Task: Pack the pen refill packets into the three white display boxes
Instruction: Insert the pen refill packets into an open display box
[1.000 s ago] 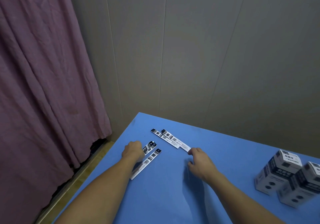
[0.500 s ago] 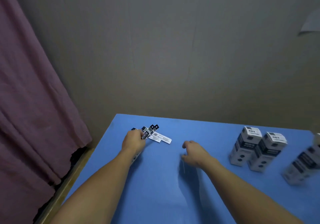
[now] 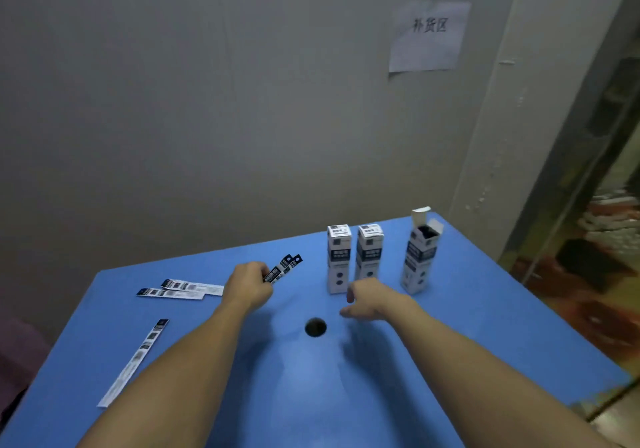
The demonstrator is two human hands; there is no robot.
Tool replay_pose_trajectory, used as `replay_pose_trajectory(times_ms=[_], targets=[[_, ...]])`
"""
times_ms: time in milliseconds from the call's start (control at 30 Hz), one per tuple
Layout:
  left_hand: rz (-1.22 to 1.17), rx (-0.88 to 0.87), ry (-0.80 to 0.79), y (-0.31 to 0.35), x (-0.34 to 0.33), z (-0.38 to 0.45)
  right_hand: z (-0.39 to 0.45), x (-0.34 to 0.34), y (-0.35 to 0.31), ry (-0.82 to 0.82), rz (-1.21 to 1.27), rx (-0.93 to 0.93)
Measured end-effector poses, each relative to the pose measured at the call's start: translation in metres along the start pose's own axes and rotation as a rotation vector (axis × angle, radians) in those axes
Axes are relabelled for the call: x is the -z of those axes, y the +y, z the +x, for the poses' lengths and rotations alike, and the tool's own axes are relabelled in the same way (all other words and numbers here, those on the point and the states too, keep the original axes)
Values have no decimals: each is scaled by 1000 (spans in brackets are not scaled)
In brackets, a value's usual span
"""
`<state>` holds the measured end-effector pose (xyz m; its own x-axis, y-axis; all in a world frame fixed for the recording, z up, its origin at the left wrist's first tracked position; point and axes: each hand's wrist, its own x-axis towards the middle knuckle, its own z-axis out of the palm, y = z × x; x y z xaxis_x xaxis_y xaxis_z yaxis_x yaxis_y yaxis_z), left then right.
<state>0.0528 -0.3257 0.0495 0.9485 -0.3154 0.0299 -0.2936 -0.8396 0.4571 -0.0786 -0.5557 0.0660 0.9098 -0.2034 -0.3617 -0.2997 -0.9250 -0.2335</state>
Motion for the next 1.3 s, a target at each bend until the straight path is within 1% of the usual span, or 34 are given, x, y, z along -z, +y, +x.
replay_pose_trajectory(times_ms=[167,300,500,633,733,833,1000,1100,1300], targets=[[7,-86,-1,78,-24,-31,-57,1,76,-9,-1,-101],[17,-166,-18,135,-48,-58,-103,-7,131,15,-1,-139],[-16,-225,-23,200,-84,-92,-153,-22,206,84,27,-177],[-23,-265,-67,232,-104,-107,-164,-24,244,106,54,-215],[2,-270,-76,245,-117,-105,-157,-19,262,141,76,-212],[11,-228,-79,251,-131,-99,-143,-9,274,162,82,-180],[-67,-205,-114,260,-151,-80,-101,19,304,169,93,-143],[-72,-196,-137,261,-161,-72,-75,30,319,153,91,-119],[-151,-103,-87,265,-165,-51,-27,50,332,93,86,-64]])
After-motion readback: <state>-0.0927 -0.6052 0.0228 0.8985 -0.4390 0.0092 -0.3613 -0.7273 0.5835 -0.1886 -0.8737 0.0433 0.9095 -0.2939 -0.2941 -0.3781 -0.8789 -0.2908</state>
